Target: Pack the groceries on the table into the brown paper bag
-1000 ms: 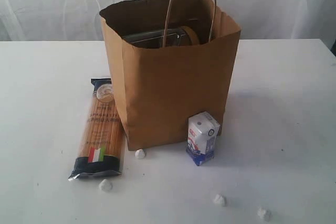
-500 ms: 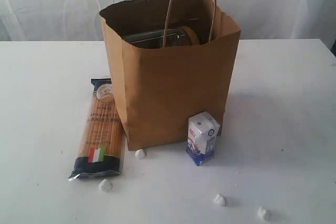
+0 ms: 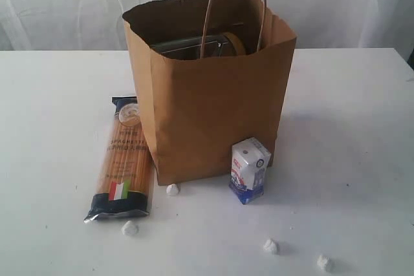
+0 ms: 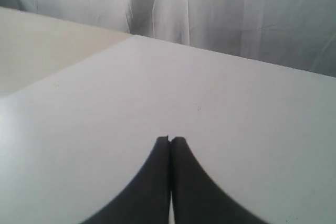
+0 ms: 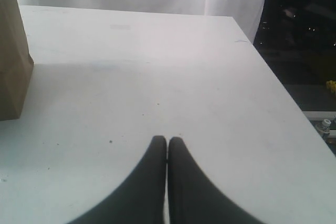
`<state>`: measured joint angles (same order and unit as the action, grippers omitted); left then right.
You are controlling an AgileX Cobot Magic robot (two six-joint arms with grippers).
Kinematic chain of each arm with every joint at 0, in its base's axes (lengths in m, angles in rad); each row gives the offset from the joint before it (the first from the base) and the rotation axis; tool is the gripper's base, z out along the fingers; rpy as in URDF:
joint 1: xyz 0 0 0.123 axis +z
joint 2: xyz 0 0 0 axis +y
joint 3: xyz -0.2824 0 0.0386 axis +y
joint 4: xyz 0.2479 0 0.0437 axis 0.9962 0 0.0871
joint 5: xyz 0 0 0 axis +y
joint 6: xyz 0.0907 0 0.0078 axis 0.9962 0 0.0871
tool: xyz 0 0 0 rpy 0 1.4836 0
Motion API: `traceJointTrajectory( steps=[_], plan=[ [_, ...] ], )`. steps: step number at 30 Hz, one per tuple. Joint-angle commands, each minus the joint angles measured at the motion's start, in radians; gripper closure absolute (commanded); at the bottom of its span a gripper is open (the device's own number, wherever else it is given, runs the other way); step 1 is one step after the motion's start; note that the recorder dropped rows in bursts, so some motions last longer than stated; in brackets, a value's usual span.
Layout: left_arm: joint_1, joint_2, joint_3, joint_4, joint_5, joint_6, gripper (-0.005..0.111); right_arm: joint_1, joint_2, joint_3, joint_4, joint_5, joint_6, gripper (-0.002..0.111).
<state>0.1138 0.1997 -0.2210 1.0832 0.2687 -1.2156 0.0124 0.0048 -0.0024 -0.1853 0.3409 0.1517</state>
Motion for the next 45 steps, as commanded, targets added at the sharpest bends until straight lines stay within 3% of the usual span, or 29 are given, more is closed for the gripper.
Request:
traceJointTrajectory(
  steps=[1,4,7,9,11,16,19,26,31,35,39,44,45],
  plan=[
    [0.001,0.000,0.042,0.025,-0.023,-0.134,0.107,0.007,-0.005,0.002,-0.003,-0.005,0.003,0.108],
    [0.001,-0.002,0.053,0.096,-0.150,-0.134,0.107,0.007,-0.005,0.002,-0.003,-0.005,0.003,0.108],
    [0.001,-0.002,0.055,0.239,-0.461,-0.116,0.107,0.007,-0.005,0.002,-0.003,-0.005,0.003,0.108],
    [0.001,-0.002,0.058,0.246,-0.635,-0.055,0.107,0.007,-0.005,0.002,-0.003,-0.005,0.003,0.108],
    [0.001,-0.002,0.062,0.216,-0.710,0.002,0.107,0.007,-0.005,0.002,-0.003,-0.005,0.003,0.108],
    [-0.032,-0.002,0.062,0.064,-0.646,0.027,0.107,0.007,-0.005,0.002,-0.003,-0.005,0.003,0.108],
    [-0.059,-0.002,0.062,0.055,-0.593,0.024,0.107,0.007,-0.005,0.002,-0.003,-0.005,0.003,0.108],
    [-0.067,-0.002,0.062,0.042,-0.281,-0.179,0.107,0.007,-0.005,0.002,-0.003,-0.005,0.003,0.108],
    [-0.082,-0.002,0.062,0.042,-0.175,-0.175,0.107,0.007,-0.005,0.002,-0.003,-0.005,0.003,0.108],
    [-0.090,-0.002,0.062,0.125,-0.184,-0.118,0.107,0.007,-0.005,0.002,-0.003,-0.005,0.003,0.108],
    [-0.090,-0.002,0.062,0.201,-0.280,-0.013,0.107,0.007,-0.005,0.002,-0.003,-0.005,0.003,0.108],
    [-0.090,-0.002,0.095,0.187,-0.405,-0.011,0.107,0.007,-0.005,0.002,-0.003,-0.005,0.026,0.108],
    [-0.090,-0.002,0.107,0.110,-0.447,0.007,0.107,0.007,-0.005,0.002,-0.003,-0.005,0.020,0.108]
  ],
)
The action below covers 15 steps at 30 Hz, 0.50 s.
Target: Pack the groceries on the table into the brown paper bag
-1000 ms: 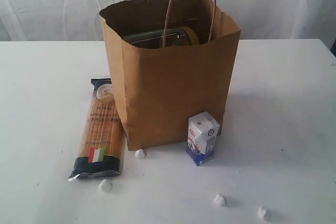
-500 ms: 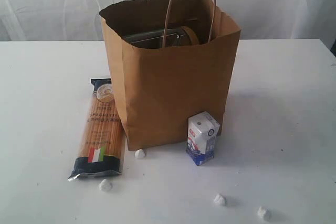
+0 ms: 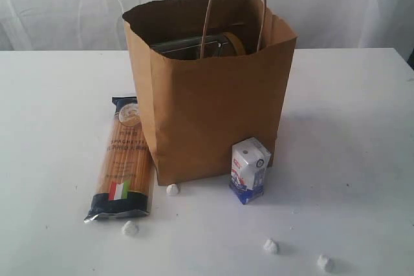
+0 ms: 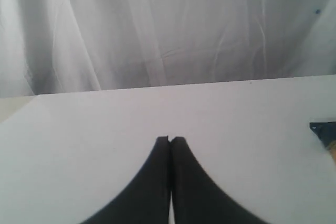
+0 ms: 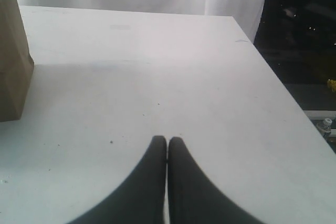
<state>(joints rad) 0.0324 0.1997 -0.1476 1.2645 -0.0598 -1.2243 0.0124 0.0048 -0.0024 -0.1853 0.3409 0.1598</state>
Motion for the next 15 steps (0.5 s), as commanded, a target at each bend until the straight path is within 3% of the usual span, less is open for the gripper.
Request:
traceJointTrajectory(
  steps=[1,3,4,5,7,9,15],
  plan=[
    [-0.008,-0.002,0.048,-0.184,-0.141,0.065,0.107,0.007,-0.005,0.002,-0.003,-0.005,0.012,0.108],
    [-0.003,-0.002,0.067,-0.536,-0.135,0.351,0.107,0.007,-0.005,0.002,-0.003,-0.005,0.012,0.108],
    [0.015,-0.002,0.067,-0.772,-0.089,0.639,0.107,0.007,-0.005,0.002,-0.003,-0.005,0.012,0.108],
    [0.033,-0.002,0.067,-0.926,-0.028,0.824,0.107,0.007,-0.005,0.002,-0.003,-0.005,0.012,0.108],
    [0.060,-0.002,0.067,-1.150,0.203,0.974,0.107,0.007,-0.005,0.002,-0.003,-0.005,0.012,0.108],
    [0.065,-0.002,0.074,-1.188,0.414,0.934,0.107,0.007,-0.005,0.002,-0.003,-0.005,0.012,0.108],
    [0.065,-0.002,0.148,-1.174,0.314,0.908,0.107,0.007,-0.005,0.002,-0.003,-0.005,0.012,0.108]
  ],
)
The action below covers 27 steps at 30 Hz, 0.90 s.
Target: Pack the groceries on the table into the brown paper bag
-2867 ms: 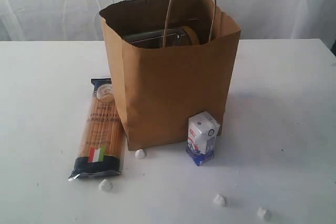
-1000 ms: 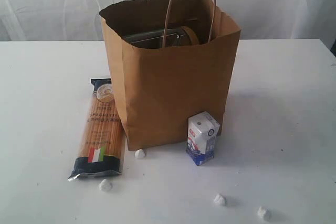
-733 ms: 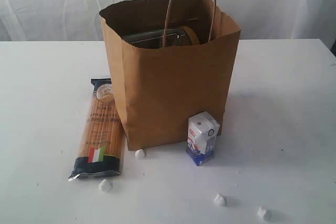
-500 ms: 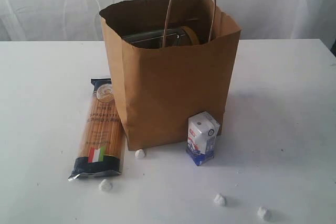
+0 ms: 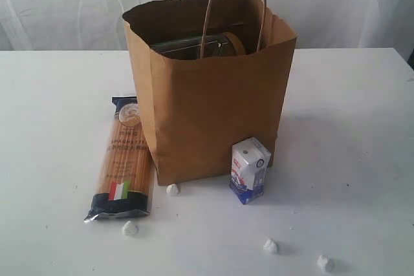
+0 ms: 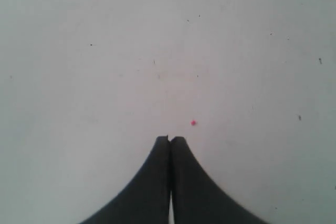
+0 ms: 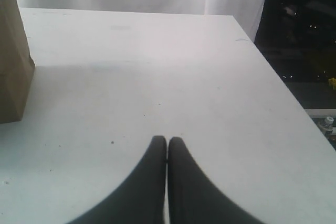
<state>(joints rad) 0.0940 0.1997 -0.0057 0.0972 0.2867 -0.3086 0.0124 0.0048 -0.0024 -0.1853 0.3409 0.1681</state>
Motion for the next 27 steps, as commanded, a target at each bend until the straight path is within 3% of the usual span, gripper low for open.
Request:
traceJointTrajectory(
  steps=[1,10,11,14,15,17,20,24,27],
  plan=[
    [0.003,-0.002,0.006,-0.007,-0.033,-0.008,0.107,0.007,-0.005,0.002,-0.003,-0.005,0.004,0.108],
    [0.003,-0.002,0.006,-0.007,-0.033,-0.006,0.107,0.007,-0.005,0.002,-0.003,-0.005,0.004,0.108],
    [0.003,-0.002,0.006,-0.007,-0.033,-0.006,0.107,0.007,-0.005,0.002,-0.022,-0.008,-0.020,0.108],
    [0.003,-0.002,0.006,-0.007,-0.033,-0.006,0.107,0.007,-0.005,0.002,-0.241,-0.044,-0.333,0.108],
    [0.003,-0.002,0.006,-0.007,-0.033,-0.006,0.107,0.007,-0.005,0.002,-0.243,-0.079,-0.318,0.108],
    [0.003,-0.002,0.006,-0.007,-0.033,-0.006,0.107,0.007,-0.005,0.002,0.069,-0.367,-0.094,0.108],
    [0.003,-0.002,0.006,-0.007,-0.033,-0.006,0.107,0.007,-0.005,0.002,0.358,-0.762,0.264,0.108],
    [0.003,-0.002,0.006,-0.007,-0.033,-0.006,0.107,0.007,-0.005,0.002,0.586,-1.169,0.536,0.108],
    [0.003,-0.002,0.006,-0.007,-0.033,-0.006,0.107,0.007,-0.005,-0.033,0.586,-1.450,0.839,0.108]
  ],
)
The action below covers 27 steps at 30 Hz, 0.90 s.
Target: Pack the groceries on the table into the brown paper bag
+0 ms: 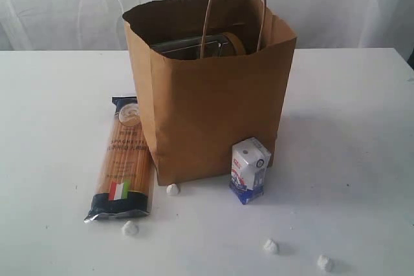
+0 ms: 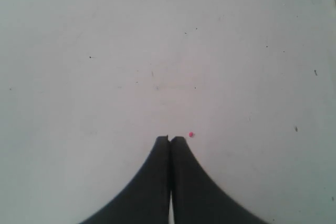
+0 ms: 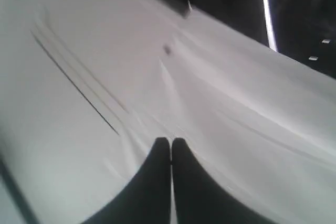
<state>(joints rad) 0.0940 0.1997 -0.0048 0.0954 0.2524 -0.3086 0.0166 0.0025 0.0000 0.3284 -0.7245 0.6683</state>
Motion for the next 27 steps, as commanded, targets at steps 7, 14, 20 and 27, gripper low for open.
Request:
traceJointTrajectory(
  steps=[7,14,20,27],
  plan=[
    [0.003,-0.002,0.005,-0.005,0.002,-0.006,0.107,0.003,-0.002,-0.398,-0.359,0.018,0.222,0.108],
    [0.003,-0.002,0.005,-0.005,0.002,-0.006,0.107,0.003,0.170,-0.530,-1.322,0.752,0.095,0.108],
    [0.003,-0.002,0.005,-0.005,0.002,-0.006,0.107,0.003,0.478,-0.458,-1.324,1.180,0.180,0.108],
    [0.003,-0.002,0.005,-0.005,0.002,-0.006,0.107,0.012,0.745,-0.509,-0.715,1.132,-0.187,0.108]
  ],
)
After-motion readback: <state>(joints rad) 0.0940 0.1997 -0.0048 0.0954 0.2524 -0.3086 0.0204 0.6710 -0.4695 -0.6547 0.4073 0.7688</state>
